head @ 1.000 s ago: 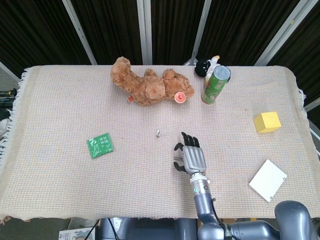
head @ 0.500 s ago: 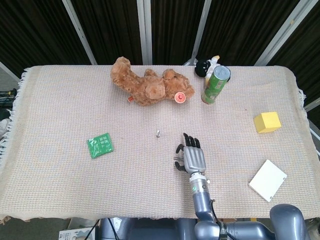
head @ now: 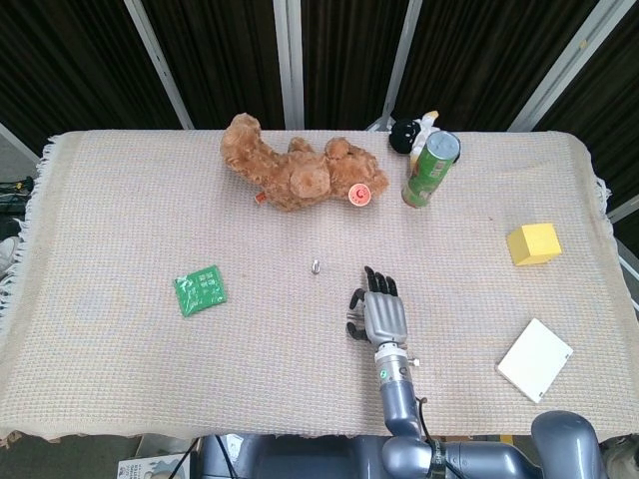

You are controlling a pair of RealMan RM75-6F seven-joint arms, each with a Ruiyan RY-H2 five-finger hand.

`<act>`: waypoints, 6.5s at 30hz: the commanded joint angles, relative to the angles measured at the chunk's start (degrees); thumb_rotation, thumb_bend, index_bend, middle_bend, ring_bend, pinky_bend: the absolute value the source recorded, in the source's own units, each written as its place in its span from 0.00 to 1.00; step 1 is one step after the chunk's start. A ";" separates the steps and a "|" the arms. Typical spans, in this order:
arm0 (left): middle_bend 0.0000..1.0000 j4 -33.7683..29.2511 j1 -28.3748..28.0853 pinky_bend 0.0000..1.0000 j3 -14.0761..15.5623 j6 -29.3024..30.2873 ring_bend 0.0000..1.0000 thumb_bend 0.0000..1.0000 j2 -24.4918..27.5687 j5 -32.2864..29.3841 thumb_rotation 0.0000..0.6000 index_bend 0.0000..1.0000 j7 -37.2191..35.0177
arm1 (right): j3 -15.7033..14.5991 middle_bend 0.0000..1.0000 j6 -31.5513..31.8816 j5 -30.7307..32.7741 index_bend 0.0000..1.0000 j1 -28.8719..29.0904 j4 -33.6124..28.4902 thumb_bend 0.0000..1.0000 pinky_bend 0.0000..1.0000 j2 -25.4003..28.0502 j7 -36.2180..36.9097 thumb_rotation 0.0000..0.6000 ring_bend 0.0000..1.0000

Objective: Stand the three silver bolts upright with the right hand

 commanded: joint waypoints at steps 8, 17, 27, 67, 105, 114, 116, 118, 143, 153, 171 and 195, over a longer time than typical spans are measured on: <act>0.02 -0.07 -0.01 0.09 -0.02 0.11 0.00 0.07 -0.07 -0.09 1.00 0.07 0.46 | 0.44 0.00 -1.39 0.17 0.54 -0.50 1.29 0.33 0.04 -0.44 0.14 1.00 0.01; 0.02 -0.07 -0.05 0.09 0.01 0.09 0.00 0.07 -0.10 -0.01 1.00 0.07 0.62 | 0.76 0.00 -2.26 0.02 0.55 -0.78 1.87 0.34 0.04 -0.82 -0.04 1.00 0.01; 0.02 -0.08 -0.05 0.09 -0.03 0.08 0.00 0.07 -0.10 -0.12 1.00 0.07 0.68 | 1.35 0.00 -2.85 0.16 0.58 -1.05 2.65 0.34 0.04 -1.22 -0.33 1.00 0.01; 0.02 -0.18 0.00 0.09 0.03 -0.14 0.00 0.07 0.11 -0.25 1.00 0.08 0.45 | 5.23 0.00 -2.82 0.54 0.61 0.47 -1.91 0.37 0.04 -0.44 -2.60 1.00 0.01; 0.02 -0.65 -0.02 0.09 0.03 -0.18 0.00 0.07 0.10 -0.73 1.00 0.08 1.39 | 6.61 0.00 -4.05 4.51 0.55 1.69 -5.34 0.37 0.04 2.90 -1.91 1.00 0.01; 0.02 -0.67 0.01 0.09 -0.02 -0.19 0.00 0.07 0.14 -0.93 1.00 0.08 1.36 | 6.39 0.00 -4.45 5.20 0.53 1.92 -5.97 0.37 0.04 3.70 -1.26 1.00 0.01; 0.02 -0.69 -0.01 0.09 0.00 -0.23 0.00 0.07 0.14 -0.91 1.00 0.08 1.42 | 6.23 0.00 -4.38 5.05 0.51 1.94 -6.49 0.37 0.04 3.98 -1.14 1.00 0.01; 0.02 -0.70 -0.03 0.09 0.02 -0.23 0.00 0.07 0.13 -0.84 1.00 0.08 1.48 | 6.07 0.00 -4.45 5.03 0.47 1.97 -7.05 0.37 0.04 4.25 -1.17 1.00 0.01; 0.01 -1.63 -0.02 0.09 -0.01 0.58 0.00 0.07 -0.38 -0.89 1.00 0.08 3.47 | -4.75 0.00 1.20 -3.02 0.35 -7.26 -23.88 0.37 0.04 20.13 1.92 1.00 0.00; 0.01 -1.11 0.05 0.09 -0.19 0.48 0.00 0.07 -0.24 -0.87 1.00 0.08 1.98 | -8.43 0.00 3.29 -4.73 0.37 -8.27 -22.37 0.37 0.04 15.60 0.35 1.00 0.00; 0.01 -1.15 -0.50 0.09 -0.06 -0.37 0.00 0.07 -0.41 -0.65 1.00 0.08 2.65 | -13.14 0.00 5.81 -8.14 0.40 -12.64 -22.34 0.37 0.04 15.93 0.09 1.00 0.00; 0.01 -1.35 -0.19 0.09 0.03 0.34 0.00 0.07 -0.38 -0.36 1.00 0.08 2.74 | -14.77 0.00 4.15 -11.73 0.46 -15.75 -20.21 0.37 0.04 15.27 1.69 1.00 0.00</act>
